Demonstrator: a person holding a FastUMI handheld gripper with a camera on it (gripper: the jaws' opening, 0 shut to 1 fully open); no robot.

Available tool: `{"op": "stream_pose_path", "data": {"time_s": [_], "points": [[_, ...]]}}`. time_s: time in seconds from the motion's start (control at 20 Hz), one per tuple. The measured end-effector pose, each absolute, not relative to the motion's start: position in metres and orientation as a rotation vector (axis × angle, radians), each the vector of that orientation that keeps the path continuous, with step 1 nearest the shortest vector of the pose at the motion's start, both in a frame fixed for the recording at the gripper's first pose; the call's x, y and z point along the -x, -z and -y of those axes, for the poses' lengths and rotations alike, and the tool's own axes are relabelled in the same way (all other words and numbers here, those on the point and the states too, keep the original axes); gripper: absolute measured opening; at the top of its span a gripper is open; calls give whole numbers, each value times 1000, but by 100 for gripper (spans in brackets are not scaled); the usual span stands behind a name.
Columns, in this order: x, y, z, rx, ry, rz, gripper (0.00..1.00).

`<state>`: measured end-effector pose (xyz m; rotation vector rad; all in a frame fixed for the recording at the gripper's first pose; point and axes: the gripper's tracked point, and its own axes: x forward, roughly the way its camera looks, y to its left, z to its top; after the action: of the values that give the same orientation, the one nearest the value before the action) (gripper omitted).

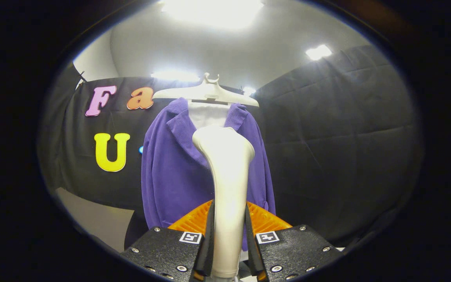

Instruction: Iron the clothes twice with a garment steamer, once on the left side and once on the right side.

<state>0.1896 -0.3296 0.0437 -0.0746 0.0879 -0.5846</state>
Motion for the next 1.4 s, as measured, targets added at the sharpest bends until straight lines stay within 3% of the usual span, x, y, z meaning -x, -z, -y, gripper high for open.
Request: {"op": "stream_pose_path", "data": {"time_s": [0.45, 0.75, 1.4], "points": [[-265, -108, 377, 115, 638, 14, 36], [-279, -75, 411, 105, 689, -45, 36], [-239, 37, 419, 67, 739, -216, 36]]}}
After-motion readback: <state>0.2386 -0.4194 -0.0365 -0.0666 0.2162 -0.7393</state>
